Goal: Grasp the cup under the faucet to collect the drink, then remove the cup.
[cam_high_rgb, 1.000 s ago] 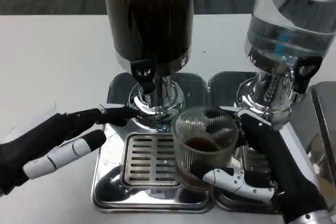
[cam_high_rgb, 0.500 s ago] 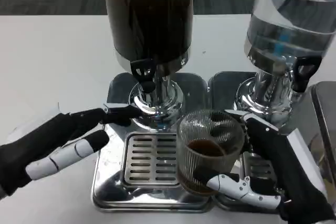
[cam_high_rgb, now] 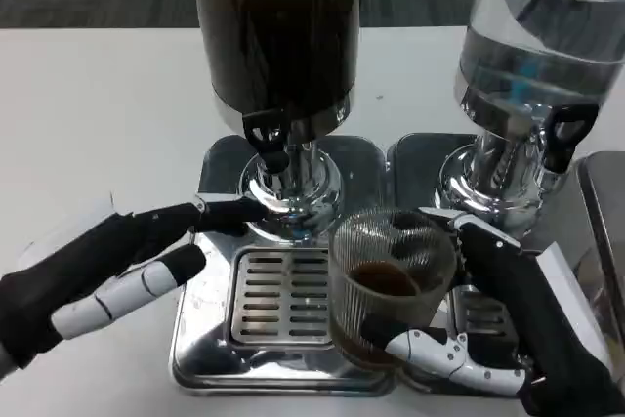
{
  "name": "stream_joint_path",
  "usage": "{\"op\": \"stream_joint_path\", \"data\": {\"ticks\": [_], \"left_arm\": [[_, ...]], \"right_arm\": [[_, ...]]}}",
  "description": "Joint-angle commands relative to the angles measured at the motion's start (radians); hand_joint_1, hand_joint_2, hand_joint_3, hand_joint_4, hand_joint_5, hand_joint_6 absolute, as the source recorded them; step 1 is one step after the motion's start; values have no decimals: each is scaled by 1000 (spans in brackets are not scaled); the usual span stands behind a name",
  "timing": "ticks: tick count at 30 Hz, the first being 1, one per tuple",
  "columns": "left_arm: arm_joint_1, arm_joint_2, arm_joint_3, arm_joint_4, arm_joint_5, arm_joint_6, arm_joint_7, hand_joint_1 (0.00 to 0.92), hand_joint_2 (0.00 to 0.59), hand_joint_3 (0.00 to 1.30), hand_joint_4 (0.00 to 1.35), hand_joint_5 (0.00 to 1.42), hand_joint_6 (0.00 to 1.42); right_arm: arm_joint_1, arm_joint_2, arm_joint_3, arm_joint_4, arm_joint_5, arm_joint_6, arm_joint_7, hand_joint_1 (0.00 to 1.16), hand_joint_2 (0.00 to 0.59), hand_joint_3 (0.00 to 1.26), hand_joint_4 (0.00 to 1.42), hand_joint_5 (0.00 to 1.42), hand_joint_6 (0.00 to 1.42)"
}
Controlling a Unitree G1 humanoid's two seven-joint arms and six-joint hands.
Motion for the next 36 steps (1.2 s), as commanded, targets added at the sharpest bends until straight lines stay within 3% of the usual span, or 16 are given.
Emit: {"op": "stream_joint_path", "data": {"ticks": [1,13,25,36], "left_arm": [[9,-4,7,-16,-21,10,-2,0,178,246,161,197,122],[38,-2,7,-50,-33,22,-4,0,178,246,161,197,123],[96,58,71,-86,107,-195,32,0,178,225,140,185,108],[123,61,79,-86,116,-231,58,0,171,218,138,174,106]], "right_arm": [[-12,2,-11,-24,28,-9,-3,708,238,490,569,646,627],[-15,-2,-27,-25,36,-5,4,707,239,498,569,646,627],[-25,-11,-42,-28,55,5,21,707,239,499,569,646,634],[-21,-10,-42,-38,60,7,22,706,239,499,575,646,638]]}}
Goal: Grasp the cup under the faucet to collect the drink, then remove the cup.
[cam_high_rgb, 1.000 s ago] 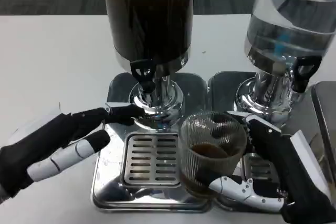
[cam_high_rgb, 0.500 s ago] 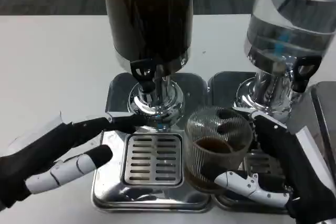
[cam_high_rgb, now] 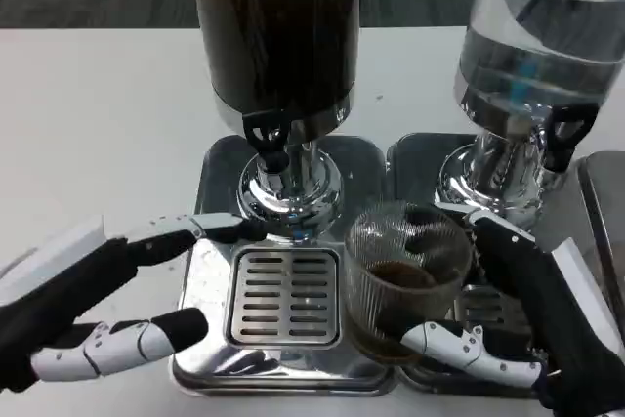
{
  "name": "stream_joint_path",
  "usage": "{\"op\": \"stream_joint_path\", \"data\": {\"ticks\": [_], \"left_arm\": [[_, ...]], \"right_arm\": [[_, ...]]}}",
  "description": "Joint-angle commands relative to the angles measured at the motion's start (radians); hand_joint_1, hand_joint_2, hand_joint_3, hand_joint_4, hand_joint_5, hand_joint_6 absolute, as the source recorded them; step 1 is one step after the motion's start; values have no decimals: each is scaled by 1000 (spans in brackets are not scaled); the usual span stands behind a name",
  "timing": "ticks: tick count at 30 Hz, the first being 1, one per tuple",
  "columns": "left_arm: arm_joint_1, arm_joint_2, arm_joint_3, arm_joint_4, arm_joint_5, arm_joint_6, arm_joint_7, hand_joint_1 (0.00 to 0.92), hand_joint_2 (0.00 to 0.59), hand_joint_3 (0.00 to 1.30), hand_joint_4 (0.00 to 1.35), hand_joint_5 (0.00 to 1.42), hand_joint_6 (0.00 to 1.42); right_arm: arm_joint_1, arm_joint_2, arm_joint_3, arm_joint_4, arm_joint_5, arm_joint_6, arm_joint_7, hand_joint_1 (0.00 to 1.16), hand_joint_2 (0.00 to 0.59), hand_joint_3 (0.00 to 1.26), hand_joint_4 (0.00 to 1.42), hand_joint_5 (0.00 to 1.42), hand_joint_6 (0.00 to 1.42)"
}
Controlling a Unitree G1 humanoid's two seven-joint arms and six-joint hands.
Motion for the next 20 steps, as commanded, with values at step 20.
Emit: {"op": "stream_joint_path", "data": {"ticks": [20], "left_arm": [[22,20,1,-6,16,-20,15,0,161,211,129,167,105]], "right_arm": [[-10,12,-3,-32,24,-6,-5,711,242,499,578,646,639]]}}
